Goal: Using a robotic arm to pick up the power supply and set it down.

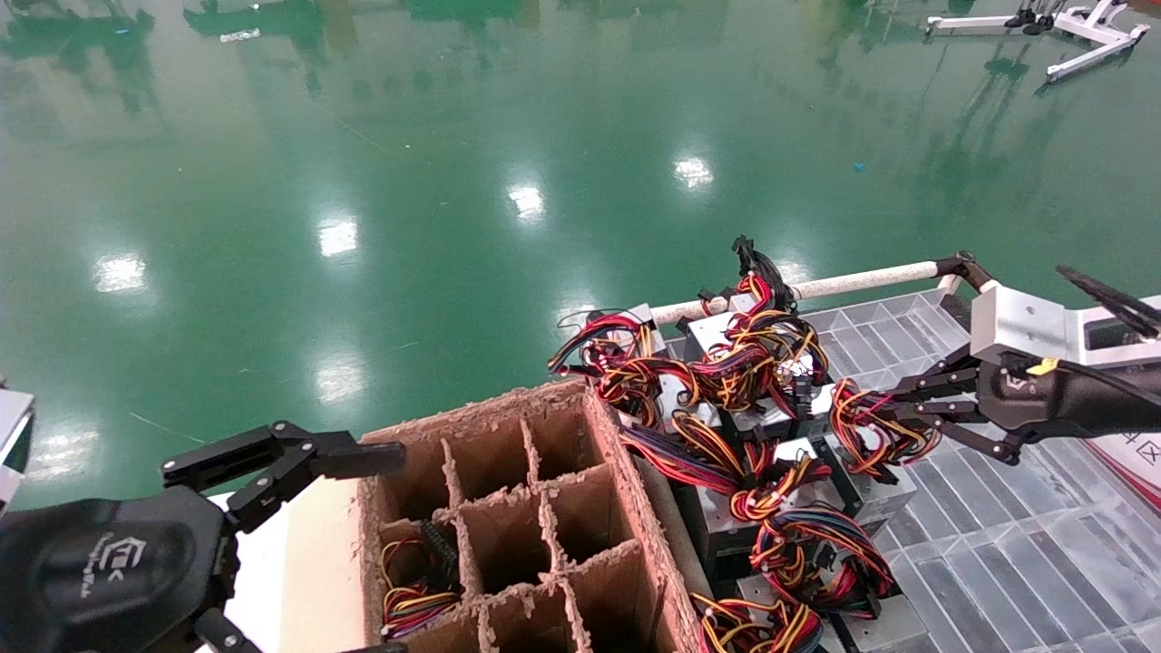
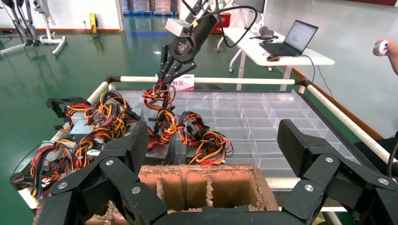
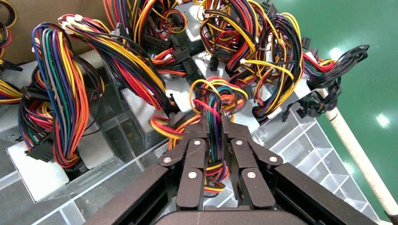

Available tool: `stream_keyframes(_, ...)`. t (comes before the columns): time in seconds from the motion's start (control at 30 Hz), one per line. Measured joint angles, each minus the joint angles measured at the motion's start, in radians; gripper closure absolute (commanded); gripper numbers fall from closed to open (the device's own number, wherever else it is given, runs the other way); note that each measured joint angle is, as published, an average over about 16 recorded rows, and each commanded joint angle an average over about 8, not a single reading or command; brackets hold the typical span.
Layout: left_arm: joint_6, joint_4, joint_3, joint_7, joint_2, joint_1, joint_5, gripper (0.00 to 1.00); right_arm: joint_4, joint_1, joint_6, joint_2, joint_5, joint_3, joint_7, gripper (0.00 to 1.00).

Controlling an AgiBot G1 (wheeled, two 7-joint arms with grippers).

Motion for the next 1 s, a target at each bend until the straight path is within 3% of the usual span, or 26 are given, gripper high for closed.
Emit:
stream_keyframes(0.53, 0.000, 0.000, 0.000, 0.000, 0.000, 0.000, 0.000, 0.00, 0.002, -0.015, -0.091, 0.012, 0.128, 0.099, 0.143, 0.00)
stream_keyframes(1.0, 0.000, 0.000, 0.000, 0.000, 0.000, 0.000, 0.000, 0.00, 0.263, -0.220, -0.077, 0.065, 0.254, 0.243, 0.268, 0.00)
